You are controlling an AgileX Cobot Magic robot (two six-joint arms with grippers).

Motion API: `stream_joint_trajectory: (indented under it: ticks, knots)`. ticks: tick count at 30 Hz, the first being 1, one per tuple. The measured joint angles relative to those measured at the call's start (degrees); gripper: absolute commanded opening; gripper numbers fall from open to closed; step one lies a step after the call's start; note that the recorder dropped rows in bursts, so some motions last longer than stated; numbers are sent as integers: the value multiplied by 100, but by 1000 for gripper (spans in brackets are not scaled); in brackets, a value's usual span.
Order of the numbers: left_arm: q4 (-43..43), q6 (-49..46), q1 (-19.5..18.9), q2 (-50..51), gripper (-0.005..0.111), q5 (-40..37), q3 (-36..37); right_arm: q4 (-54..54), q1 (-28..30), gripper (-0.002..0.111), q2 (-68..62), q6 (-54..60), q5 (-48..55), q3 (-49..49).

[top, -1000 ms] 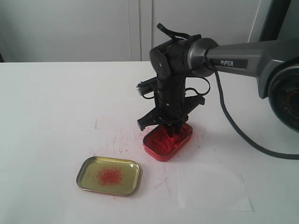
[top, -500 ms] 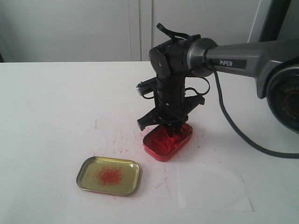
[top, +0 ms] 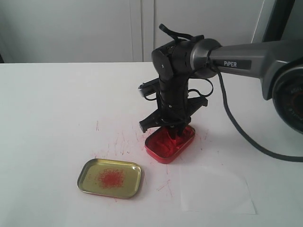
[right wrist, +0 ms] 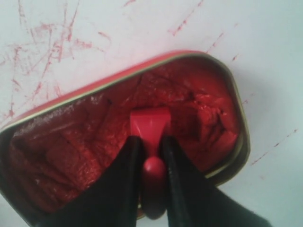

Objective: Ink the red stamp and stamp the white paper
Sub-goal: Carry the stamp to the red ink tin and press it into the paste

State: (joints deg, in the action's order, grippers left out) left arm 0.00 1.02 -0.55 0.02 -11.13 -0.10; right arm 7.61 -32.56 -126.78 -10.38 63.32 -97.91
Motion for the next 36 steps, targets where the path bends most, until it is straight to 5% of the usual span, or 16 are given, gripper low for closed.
stream_joint_trajectory:
  ticks: [36]
  knots:
    - [0, 0, 0, 0, 0, 0, 0, -152, 0, 0, 615, -107, -145, 136]
